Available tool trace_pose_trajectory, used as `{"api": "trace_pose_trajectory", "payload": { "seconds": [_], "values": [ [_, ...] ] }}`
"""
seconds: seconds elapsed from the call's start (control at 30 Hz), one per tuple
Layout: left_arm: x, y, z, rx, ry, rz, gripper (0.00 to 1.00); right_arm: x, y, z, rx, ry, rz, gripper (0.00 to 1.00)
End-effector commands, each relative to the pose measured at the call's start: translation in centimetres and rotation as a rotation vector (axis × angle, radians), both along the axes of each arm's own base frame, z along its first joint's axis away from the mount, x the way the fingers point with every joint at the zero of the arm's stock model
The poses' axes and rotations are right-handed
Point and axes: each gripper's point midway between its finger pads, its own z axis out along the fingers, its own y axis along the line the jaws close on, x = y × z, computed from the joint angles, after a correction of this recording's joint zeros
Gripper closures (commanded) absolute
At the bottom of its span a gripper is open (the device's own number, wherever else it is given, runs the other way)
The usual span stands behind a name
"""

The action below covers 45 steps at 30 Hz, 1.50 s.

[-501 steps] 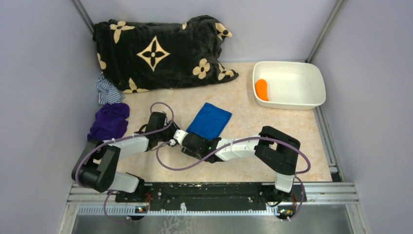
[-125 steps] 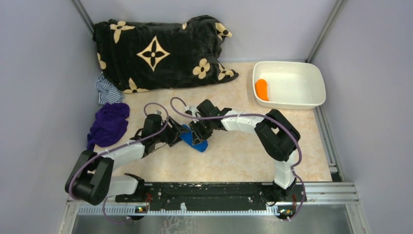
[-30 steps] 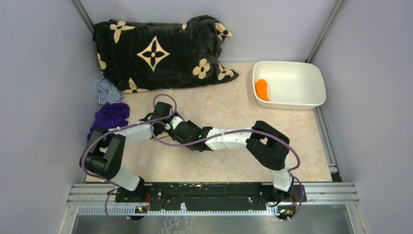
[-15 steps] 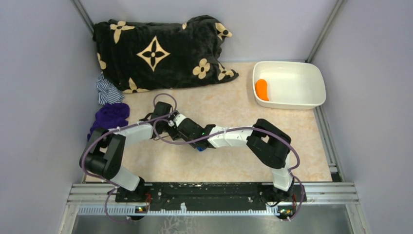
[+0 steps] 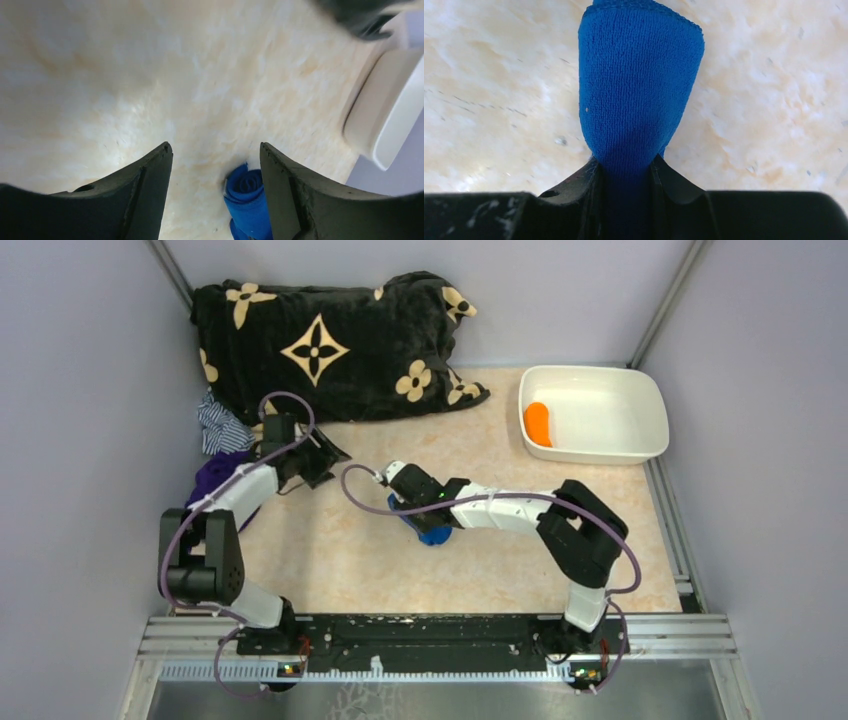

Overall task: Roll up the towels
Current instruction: Pick up the towel at the center of the board, then place the towel in the bin.

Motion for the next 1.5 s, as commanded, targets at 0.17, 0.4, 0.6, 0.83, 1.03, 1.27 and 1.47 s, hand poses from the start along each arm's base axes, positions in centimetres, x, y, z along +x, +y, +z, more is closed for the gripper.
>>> {"api": "trace_pose_trajectory", "payload": {
  "seconds": [0.17, 0.4, 0.6, 0.83, 1.03, 1.27, 1.47],
  "values": [
    [1.9, 6.5, 10.0, 0.207, -0.246, -0.02, 0.29, 6.7, -7.4, 10.0, 0.068, -0.094, -0.208, 1.0],
    [1.1, 8.7, 13.2, 0.376, -0.373, -0.019, 0.25, 14.2, -17.6, 17.8, 0.087, -0.287, -0.437, 1.0],
    [0.8, 8.7, 12.7, 0.423, -0.363, -0.05, 0.22, 19.6, -30.0, 21.5, -0.116, -0.445, -0.734, 1.0],
    [0.5, 9.3, 12.5, 0.477, -0.349, -0.047, 0.21, 23.0, -39.6, 19.7, -0.447, -0.535, -0.929, 1.0],
    [0.6, 9.5, 11.8, 0.487, -0.326, -0.043, 0.21, 24.7, -44.1, 14.8, -0.67, -0.509, -0.965, 1.0],
    [0.8, 9.6, 11.2, 0.484, -0.308, -0.041, 0.21, 25.7, -42.4, 7.6, -0.592, -0.352, -0.831, 1.0],
    [0.7, 9.5, 11.1, 0.48, -0.306, -0.042, 0.21, 25.4, -39.7, 1.2, -0.423, -0.147, -0.764, 1.0]
  ]
}}
